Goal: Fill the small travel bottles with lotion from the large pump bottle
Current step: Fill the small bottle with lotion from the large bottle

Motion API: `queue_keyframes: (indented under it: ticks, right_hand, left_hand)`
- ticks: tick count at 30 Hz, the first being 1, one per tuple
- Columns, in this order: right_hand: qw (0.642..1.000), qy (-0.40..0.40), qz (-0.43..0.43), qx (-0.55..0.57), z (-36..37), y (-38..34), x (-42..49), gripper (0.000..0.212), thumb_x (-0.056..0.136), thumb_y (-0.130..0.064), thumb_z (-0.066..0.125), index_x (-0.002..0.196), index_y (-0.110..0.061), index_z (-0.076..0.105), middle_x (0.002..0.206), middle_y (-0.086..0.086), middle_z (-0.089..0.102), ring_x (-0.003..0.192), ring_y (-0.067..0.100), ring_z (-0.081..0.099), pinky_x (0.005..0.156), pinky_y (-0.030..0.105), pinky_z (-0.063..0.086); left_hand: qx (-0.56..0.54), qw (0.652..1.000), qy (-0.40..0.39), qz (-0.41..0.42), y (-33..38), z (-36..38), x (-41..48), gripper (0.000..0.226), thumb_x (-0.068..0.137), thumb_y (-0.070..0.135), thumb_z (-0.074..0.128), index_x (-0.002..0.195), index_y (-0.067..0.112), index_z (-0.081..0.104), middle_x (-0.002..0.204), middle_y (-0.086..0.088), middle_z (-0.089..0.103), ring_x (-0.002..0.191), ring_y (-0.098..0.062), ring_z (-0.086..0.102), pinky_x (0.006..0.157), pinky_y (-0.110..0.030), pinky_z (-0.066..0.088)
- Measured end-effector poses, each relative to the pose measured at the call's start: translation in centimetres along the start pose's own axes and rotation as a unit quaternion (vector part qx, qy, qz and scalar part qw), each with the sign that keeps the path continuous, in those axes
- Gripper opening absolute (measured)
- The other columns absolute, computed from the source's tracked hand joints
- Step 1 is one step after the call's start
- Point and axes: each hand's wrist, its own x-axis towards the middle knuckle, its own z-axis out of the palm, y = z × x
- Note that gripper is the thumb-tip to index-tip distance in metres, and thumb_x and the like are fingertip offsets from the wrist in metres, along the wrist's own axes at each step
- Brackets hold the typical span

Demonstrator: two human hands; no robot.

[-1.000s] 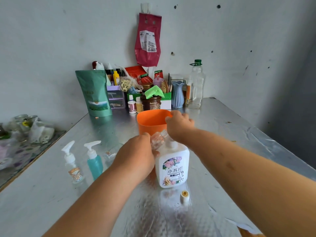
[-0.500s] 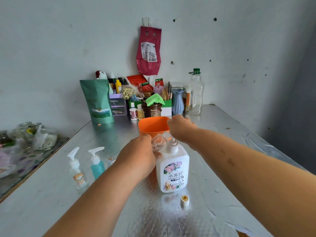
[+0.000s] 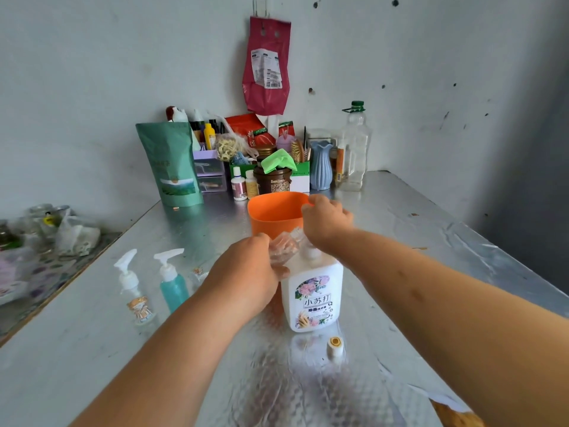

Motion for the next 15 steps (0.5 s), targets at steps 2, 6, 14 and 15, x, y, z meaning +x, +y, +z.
queue_keyframes:
  ticks: [2, 6, 14, 15]
  right_hand:
    - [1.0, -0.007, 0.0, -0.011, -0.6, -0.3, -0.4, 0.046, 0.102, -0.016, 0.029, 0.148, -0.014, 0.031, 0.151, 0.014, 0.029, 0.14, 0.034, 0.023, 0.116, 0.044, 0.018]
    - [0.999, -0.009, -0.007, -0.037, -1.7, -0.6, -0.6, 0.04, 0.103, -0.02, 0.026, 0.14, -0.009, 0.038, 0.144, 0.017, 0.036, 0.135, 0.036, 0.03, 0.113, 0.043, 0.024]
    - [0.999, -0.023, -0.004, -0.045, -2.0, -0.7, -0.7, 0.037, 0.103, -0.017, 0.023, 0.135, -0.007, 0.041, 0.14, 0.016, 0.038, 0.132, 0.037, 0.033, 0.112, 0.049, 0.026]
    - [0.998, -0.021, -0.009, -0.058, -1.7, -0.7, -0.2, 0.037, 0.102, -0.017, 0.023, 0.133, -0.006, 0.041, 0.138, 0.017, 0.039, 0.129, 0.038, 0.036, 0.11, 0.05, 0.028]
  left_hand:
    - [-0.015, 1.0, -0.001, -0.003, 0.0, -0.2, -0.2, 0.032, 0.088, 0.039, 0.067, 0.112, 0.021, 0.055, 0.109, 0.002, 0.06, 0.097, -0.02, 0.056, 0.076, -0.031, 0.042]
    - [-0.055, 0.998, 0.013, -0.009, -0.1, -0.6, -0.6, 0.035, 0.084, 0.033, 0.072, 0.114, 0.023, 0.058, 0.111, 0.003, 0.064, 0.098, -0.018, 0.058, 0.08, -0.031, 0.045]
    - [-0.065, 0.998, 0.015, -0.008, -0.1, -0.7, -0.6, 0.032, 0.085, 0.032, 0.072, 0.112, 0.023, 0.058, 0.108, 0.004, 0.065, 0.093, -0.017, 0.058, 0.074, -0.028, 0.041]
    - [-0.065, 0.998, 0.015, -0.008, -0.1, -0.7, -0.6, 0.032, 0.085, 0.033, 0.072, 0.113, 0.023, 0.058, 0.108, 0.004, 0.065, 0.094, -0.017, 0.059, 0.075, -0.029, 0.042]
